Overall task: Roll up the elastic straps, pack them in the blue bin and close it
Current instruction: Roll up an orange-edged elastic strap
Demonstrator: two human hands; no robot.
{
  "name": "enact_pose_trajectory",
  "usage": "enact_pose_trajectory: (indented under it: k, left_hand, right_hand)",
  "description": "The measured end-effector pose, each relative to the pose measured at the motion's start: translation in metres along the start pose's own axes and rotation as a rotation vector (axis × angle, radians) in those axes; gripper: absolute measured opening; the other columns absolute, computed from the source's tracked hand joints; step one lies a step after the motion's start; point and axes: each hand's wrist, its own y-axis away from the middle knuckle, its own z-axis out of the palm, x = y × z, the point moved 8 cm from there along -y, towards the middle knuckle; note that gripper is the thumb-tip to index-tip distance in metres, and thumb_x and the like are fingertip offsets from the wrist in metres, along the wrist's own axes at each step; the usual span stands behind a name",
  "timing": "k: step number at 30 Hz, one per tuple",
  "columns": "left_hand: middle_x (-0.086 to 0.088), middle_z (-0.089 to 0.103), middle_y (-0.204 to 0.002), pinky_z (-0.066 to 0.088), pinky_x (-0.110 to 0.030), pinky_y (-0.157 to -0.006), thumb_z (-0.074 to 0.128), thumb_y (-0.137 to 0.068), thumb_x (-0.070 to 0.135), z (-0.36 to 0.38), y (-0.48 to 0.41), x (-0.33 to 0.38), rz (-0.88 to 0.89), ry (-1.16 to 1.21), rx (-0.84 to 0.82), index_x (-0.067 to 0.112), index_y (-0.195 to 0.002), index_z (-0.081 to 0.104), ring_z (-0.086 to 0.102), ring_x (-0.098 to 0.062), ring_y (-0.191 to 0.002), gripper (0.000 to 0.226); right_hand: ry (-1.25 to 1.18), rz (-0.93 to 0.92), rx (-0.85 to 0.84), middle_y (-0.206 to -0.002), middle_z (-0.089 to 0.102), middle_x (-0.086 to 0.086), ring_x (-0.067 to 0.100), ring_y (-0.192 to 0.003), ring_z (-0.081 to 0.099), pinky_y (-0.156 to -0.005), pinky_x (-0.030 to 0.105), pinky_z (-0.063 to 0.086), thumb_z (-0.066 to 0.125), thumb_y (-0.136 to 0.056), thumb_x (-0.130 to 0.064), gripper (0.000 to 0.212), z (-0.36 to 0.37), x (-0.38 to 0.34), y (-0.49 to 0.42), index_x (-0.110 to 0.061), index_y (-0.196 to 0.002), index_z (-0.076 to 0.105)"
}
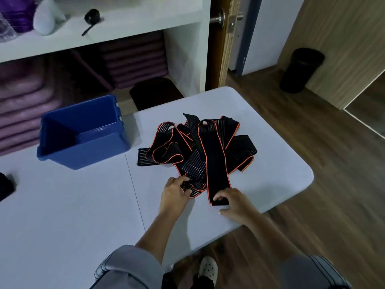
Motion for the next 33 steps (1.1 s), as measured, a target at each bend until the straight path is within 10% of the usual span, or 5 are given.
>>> enact_pose_trajectory:
  k: [11,19,33]
  left_hand:
    - [0.001,0.05,-0.11,0.046,-0.026,-0.083,0.07,-0.079,0.022,0.009,-0.011,0.005,0.108,-0.14,-0.006,0.026,-0.12,0.06,0.046,-0.016,-0.104,0.042]
    - [-0.003,0.062,-0.091,0.048,-0.038,-0.076,0.07,-0.077,0.011,0.015,-0.027,0.014,0.172,-0.209,0.058,0.015,-0.093,0.066,0.053,-0.024,-0.093,0.017]
    - [0.0,0.065,-0.078,0.041,-0.004,-0.064,0.064,-0.084,0.007,-0.057,-0.073,0.061,0.032,0.255,0.154,0.021,-0.088,0.071,0.056,-0.005,-0.069,0.016]
  right_hand:
    - [-0.202,0.052,0.033,-0.102,0.061,-0.014,0.004,-0.097,0.056,-0.086,0.024,0.046,0.067,-0.079,-0.045,0.028,-0.012,-0.007,-0.01,-0.032,-0.103,0.065]
    - [-0.298,0.101,0.215,-0.097,0.067,-0.007,0.008,-0.087,0.062,-0.082,0.027,0.05,0.055,-0.091,-0.025,0.014,-0.028,-0.01,-0.033,-0.023,-0.099,0.066]
    - [-0.581,0.149,0.526,-0.091,0.064,-0.001,0.003,-0.076,0.057,-0.066,0.01,0.043,0.054,-0.091,-0.013,0.017,-0.09,-0.01,-0.083,-0.014,-0.104,0.064]
